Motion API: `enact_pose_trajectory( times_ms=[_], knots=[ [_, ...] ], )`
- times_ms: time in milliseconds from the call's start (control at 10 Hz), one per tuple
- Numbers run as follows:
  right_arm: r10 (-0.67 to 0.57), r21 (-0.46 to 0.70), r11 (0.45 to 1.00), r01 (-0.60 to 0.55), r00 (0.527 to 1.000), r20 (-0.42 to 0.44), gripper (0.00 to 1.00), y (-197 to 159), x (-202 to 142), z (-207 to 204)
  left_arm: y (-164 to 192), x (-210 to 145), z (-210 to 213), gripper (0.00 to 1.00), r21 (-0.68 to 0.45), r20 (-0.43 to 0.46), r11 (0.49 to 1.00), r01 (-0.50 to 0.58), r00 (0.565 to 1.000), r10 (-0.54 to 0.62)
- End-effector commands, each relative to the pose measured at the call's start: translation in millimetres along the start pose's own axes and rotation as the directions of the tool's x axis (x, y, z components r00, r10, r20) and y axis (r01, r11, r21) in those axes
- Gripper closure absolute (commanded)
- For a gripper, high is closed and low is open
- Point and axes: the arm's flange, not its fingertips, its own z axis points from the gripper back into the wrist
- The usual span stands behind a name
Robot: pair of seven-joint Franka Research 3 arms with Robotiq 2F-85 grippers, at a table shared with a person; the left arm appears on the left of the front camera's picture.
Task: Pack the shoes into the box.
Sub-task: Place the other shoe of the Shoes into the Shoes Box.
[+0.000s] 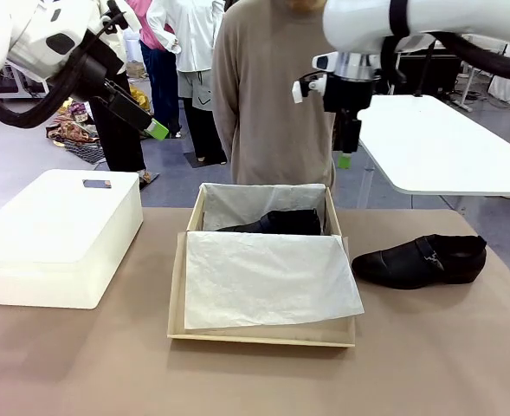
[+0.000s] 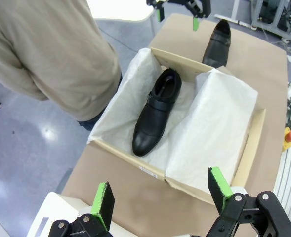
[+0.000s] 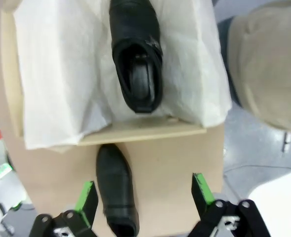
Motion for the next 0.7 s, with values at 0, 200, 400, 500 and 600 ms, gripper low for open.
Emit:
enact_pose_trajectory(
  times_ms=[0,200,400,500,600],
  knots=[
    [-0.006,-0.092,0.996,0.002,0.999,-0.033,0.0,24,-38,-13,2,-1,1,0.0,-0.017,0.02,1.0,0.013,1.0,-0.012],
    [-0.059,-0.14,0.989,0.056,0.998,-0.02,0.0,32,-65,-15,2,-1,1,0.0,-0.017,0.02,1.0,0.013,1.0,-0.012],
    [-0.081,-0.131,0.988,0.079,0.997,-0.005,0.0,34,-83,-20,2,-1,1,0.0,-0.017,0.02,1.0,0.013,1.0,-0.012],
    [-0.087,-0.121,0.989,0.086,0.996,0.0,0.0,33,-89,-24,2,-1,1,0.0,-0.017,0.02,1.0,0.013,1.0,-0.012],
    [-0.091,-0.107,0.99,0.091,0.996,0.008,0.0,33,-94,-27,2,-1,1,0.0,-0.017,0.02,1.0,0.013,1.0,-0.012]
  ],
)
